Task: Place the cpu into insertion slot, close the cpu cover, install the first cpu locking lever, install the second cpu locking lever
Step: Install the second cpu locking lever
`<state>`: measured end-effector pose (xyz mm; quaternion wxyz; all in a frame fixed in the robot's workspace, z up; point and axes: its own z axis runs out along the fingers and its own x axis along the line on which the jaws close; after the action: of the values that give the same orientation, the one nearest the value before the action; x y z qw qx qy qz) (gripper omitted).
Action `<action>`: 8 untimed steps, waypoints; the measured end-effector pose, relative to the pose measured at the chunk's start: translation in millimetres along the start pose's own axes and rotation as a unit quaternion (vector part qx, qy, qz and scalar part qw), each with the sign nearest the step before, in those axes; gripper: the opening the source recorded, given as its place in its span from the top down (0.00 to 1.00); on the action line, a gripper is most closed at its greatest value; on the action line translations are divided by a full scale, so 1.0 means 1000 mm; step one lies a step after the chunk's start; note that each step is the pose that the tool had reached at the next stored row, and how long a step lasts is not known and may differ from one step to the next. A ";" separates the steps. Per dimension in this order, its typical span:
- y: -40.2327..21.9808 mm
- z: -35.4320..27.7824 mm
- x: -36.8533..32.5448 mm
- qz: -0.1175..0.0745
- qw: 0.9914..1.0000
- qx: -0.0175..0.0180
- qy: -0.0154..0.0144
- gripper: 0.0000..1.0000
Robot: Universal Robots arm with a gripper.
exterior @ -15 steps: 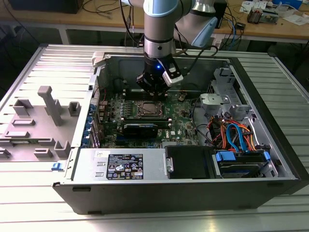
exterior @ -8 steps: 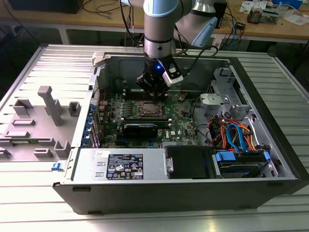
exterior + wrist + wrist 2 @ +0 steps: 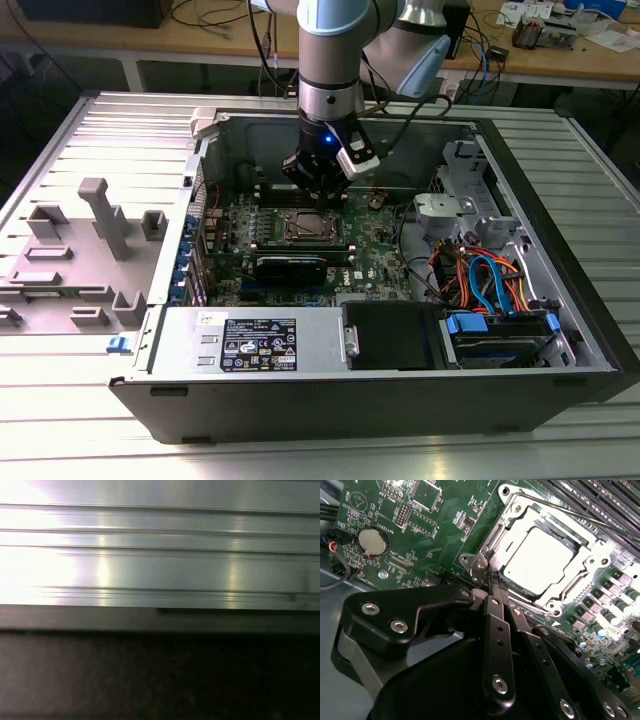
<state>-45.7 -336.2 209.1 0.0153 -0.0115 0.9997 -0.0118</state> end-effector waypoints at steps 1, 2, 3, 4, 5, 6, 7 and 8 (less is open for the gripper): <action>-0.0007 0.0000 0.0002 0.000 1.000 0.000 0.000 0.89; -0.0024 0.0000 0.0002 0.000 1.000 0.000 0.000 0.89; -0.0037 0.0001 0.0003 0.000 1.000 0.000 0.000 0.89; -0.0048 0.0001 0.0004 0.000 1.000 0.000 0.000 0.89; -0.0052 0.0001 0.0005 0.000 1.000 0.000 0.000 0.89; -0.0056 0.0001 0.0005 0.000 1.000 0.000 0.000 0.89; -0.0061 0.0000 0.0006 0.000 1.000 0.000 0.000 0.89; -0.0061 -0.0001 0.0006 0.000 1.000 0.000 0.000 0.89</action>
<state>-46.2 -342.3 209.3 0.0153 -0.0114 0.9997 -0.0118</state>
